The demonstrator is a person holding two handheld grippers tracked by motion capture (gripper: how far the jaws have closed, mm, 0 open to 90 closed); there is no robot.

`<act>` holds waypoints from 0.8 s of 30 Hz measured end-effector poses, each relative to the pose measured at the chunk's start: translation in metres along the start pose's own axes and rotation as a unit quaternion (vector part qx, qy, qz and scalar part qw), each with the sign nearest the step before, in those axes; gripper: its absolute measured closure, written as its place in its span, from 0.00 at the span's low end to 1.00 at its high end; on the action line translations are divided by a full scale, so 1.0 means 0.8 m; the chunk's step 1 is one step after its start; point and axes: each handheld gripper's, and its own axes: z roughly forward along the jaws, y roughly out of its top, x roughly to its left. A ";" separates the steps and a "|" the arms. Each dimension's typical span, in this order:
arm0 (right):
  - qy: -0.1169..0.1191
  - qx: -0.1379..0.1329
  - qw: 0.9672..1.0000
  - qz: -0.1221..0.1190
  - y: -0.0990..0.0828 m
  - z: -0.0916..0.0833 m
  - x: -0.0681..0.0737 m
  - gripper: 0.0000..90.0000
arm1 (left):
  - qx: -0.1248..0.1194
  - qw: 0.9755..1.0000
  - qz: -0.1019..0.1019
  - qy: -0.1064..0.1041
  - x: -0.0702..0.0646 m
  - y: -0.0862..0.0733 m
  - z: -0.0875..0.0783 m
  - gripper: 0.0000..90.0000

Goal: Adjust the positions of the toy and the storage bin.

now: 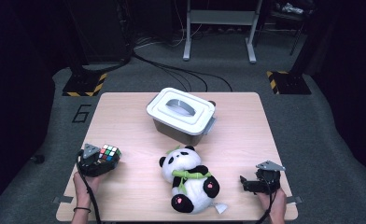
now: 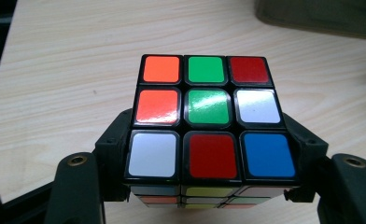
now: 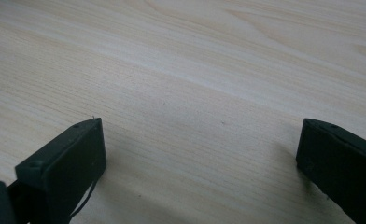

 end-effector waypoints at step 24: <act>-0.001 0.000 1.000 0.000 0.000 0.000 0.000 0.01 | 0.017 0.998 -0.032 0.057 0.055 0.009 0.028 0.38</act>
